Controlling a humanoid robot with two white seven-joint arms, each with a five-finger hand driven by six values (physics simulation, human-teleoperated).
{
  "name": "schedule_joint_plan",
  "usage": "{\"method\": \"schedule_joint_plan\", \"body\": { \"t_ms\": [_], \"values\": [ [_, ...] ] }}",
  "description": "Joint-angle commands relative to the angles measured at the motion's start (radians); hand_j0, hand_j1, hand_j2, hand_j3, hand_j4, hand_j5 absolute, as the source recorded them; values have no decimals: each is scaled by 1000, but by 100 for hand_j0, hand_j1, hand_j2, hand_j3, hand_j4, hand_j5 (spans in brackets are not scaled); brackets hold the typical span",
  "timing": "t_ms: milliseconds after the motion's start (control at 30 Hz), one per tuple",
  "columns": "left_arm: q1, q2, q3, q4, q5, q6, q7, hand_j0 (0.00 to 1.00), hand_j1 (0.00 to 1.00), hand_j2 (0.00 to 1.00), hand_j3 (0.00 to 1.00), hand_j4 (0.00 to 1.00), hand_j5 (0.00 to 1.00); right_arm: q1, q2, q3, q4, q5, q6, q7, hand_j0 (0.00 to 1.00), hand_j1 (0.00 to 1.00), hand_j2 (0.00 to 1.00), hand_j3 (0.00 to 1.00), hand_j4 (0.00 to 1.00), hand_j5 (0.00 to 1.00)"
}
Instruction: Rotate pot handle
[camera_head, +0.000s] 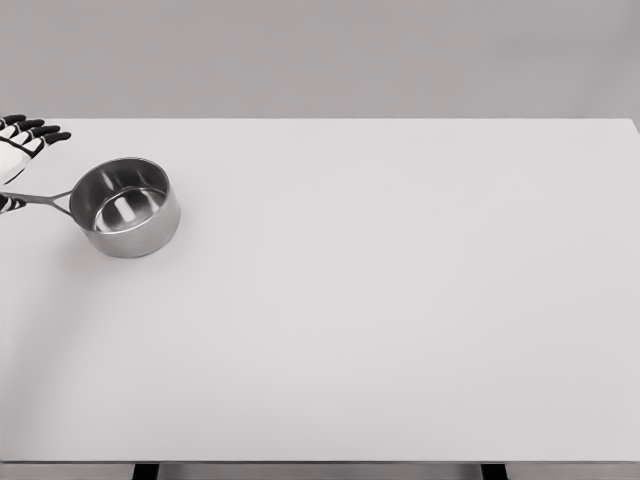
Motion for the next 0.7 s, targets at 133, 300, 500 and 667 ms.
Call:
{"method": "schedule_joint_plan", "body": {
  "t_ms": [133, 300, 500, 667],
  "values": [
    [3, 3, 1, -16, 12, 0, 1, 100, 100, 100, 100, 100, 100, 0, 0, 0, 0, 0, 0, 1, 100, 100, 100, 100, 100, 100],
    [44, 16, 13, -199, 42, 0, 2, 100, 100, 100, 100, 100, 100, 0, 0, 0, 0, 0, 0, 0, 100, 100, 100, 100, 100, 100],
    [196, 93, 155, -397, 147, 0, 1, 100, 100, 100, 100, 100, 100, 0, 0, 0, 0, 0, 0, 0, 100, 100, 100, 100, 100, 100],
    [253, 130, 255, -435, 223, 0, -15, 100, 100, 100, 100, 100, 100, 0, 0, 0, 0, 0, 0, 0, 100, 100, 100, 100, 100, 100]
  ]
}}
